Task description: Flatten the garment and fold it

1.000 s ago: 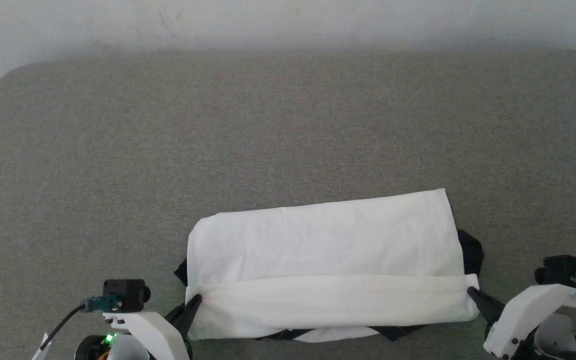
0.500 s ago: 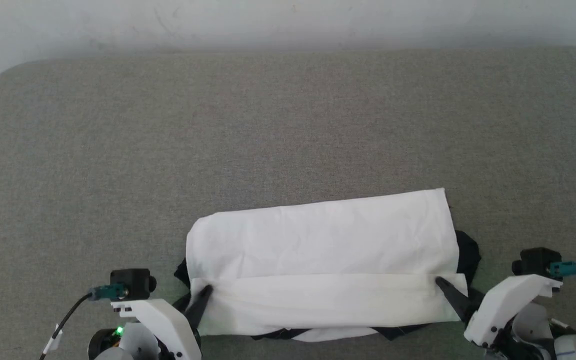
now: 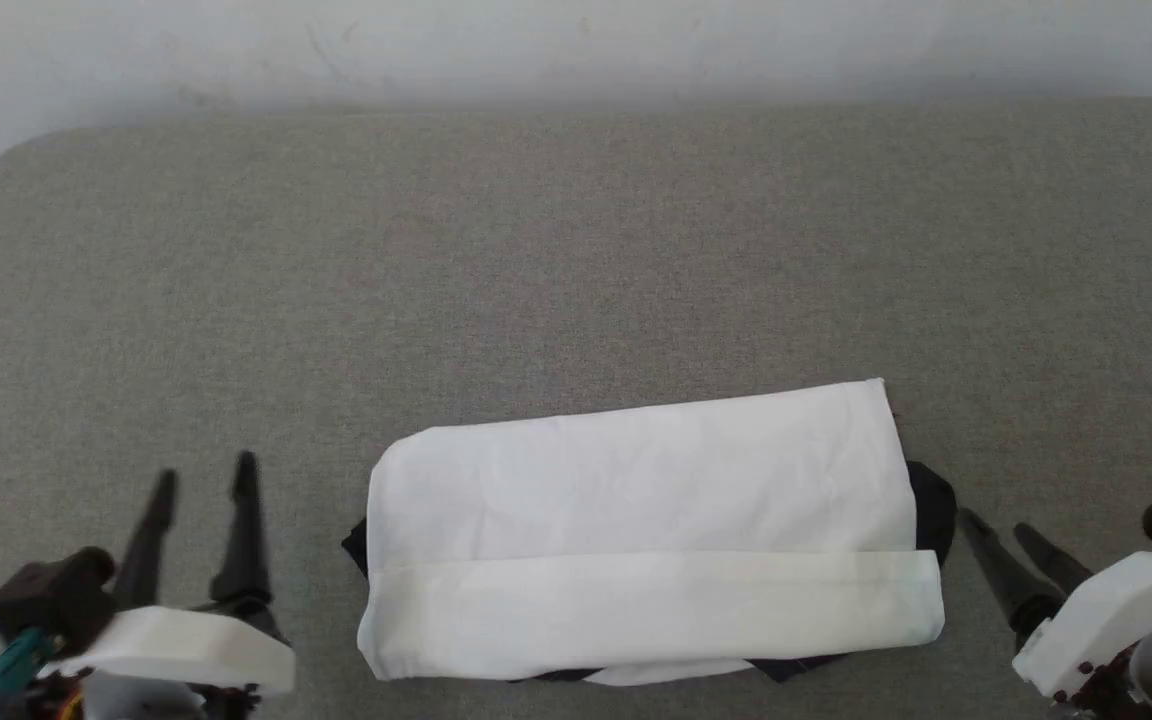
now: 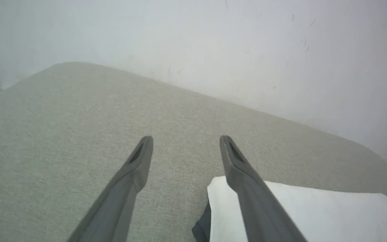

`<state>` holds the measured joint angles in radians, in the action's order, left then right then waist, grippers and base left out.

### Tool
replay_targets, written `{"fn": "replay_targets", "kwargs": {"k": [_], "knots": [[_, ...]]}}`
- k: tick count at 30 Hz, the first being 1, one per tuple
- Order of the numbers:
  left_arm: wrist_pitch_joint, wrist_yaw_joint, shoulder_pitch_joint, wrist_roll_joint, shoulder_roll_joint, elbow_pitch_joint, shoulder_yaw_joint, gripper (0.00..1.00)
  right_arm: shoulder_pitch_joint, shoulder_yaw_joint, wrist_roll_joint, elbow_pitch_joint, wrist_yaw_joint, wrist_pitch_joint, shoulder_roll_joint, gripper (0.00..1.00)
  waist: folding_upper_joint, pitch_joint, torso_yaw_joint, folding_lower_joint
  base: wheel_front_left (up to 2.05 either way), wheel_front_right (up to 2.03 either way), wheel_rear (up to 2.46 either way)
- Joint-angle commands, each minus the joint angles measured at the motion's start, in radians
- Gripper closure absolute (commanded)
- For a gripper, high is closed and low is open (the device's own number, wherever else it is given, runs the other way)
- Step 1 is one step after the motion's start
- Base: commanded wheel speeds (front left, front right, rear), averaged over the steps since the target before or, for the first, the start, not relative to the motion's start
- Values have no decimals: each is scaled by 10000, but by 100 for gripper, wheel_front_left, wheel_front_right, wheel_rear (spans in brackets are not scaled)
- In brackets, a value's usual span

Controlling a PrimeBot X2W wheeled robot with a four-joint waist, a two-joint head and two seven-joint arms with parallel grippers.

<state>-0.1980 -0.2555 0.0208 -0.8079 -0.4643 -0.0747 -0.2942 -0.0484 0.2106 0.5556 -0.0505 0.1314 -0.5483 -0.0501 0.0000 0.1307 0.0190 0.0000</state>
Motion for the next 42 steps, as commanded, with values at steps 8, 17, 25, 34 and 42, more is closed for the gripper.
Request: {"fn": "replay_targets", "kwargs": {"k": [8,17,25,34,42], "knots": [[-632,-1702,1123,3612,399,-1816,1113,0,118,39,-990,-373,-7,40,-41,0,0,-45,162,0,0,0,0],[-636,-1260,1453,4833,1008,-1833,1043,0,922,-173,-1497,579,-7,-542,-896,0,0,325,700,0,0,0,0],[-637,-605,1201,4878,1392,-1500,1116,0,1507,-796,-1305,1144,-7,-998,-1445,0,0,848,1145,0,0,0,0],[-637,-60,915,4926,1754,-1213,1304,0,1539,-1028,-984,1408,-7,-1581,-1599,0,0,1318,1549,0,0,0,0],[-637,228,775,4974,1874,-1022,1427,0,1831,-1061,-1064,2245,-7,-1884,-1459,0,0,1597,1660,0,0,0,0]]}}
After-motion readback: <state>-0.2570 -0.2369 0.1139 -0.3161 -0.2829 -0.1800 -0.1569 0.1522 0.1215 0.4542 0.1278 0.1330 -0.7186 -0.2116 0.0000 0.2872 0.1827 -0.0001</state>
